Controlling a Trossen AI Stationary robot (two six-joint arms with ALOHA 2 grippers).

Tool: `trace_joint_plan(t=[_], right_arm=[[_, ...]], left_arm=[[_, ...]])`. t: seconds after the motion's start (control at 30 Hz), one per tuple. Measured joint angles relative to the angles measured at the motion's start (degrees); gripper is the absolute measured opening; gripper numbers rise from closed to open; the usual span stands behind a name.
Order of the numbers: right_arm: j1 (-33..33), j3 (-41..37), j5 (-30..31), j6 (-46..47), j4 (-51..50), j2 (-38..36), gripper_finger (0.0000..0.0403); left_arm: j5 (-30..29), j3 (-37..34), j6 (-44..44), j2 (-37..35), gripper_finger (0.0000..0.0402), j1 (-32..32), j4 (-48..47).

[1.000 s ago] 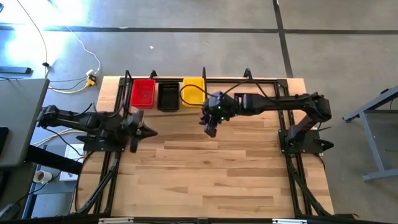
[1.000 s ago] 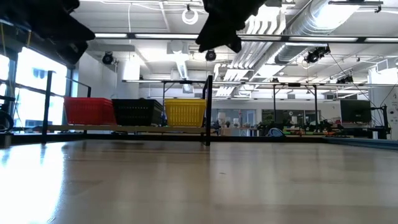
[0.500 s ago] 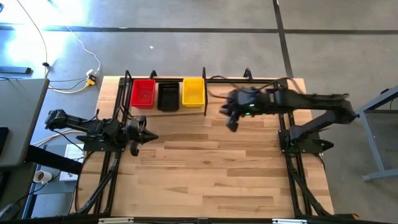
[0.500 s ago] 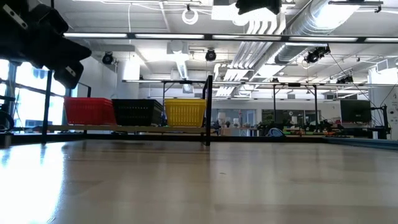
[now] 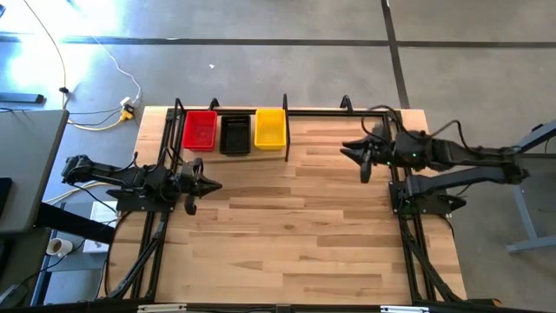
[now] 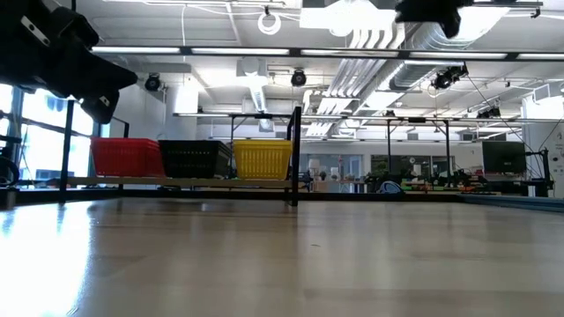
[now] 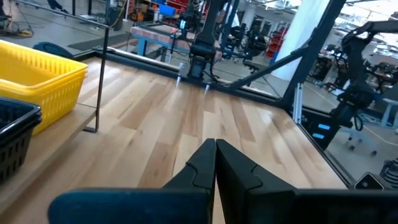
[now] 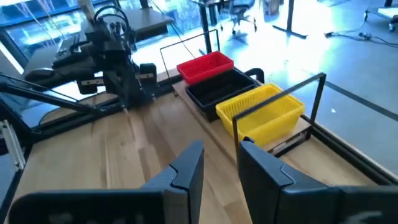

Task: Stack baskets on shelf by color
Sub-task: Return to Home Position

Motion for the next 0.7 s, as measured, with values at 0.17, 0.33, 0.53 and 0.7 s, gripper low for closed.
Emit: trace_joint_plan(t=[0.17, 0.33, 0.53, 0.7], right_arm=[[0.00, -11.14, -0.03, -0.54, 4.91, -7.75, 0.0087], [0.00, -21.19, -0.10, -0.78, 9.07, -13.46, 0.0087], [0.00, -33.01, -0.38, 1.37, 19.77, -19.44, 0.0087], [0.00, -39.45, -1.36, 1.88, 24.99, -23.49, 0.0087]], left_arm=[[0.58, 0.01, -0.04, 0.00, 0.0000, 0.00, -0.02], [0.58, 0.02, -0.03, 0.00, 0.0000, 0.00, -0.02], [0.60, 0.02, -0.04, 0.00, 0.0000, 0.00, -0.02], [0.63, 0.02, -0.04, 0.00, 0.0000, 0.00, -0.02]])
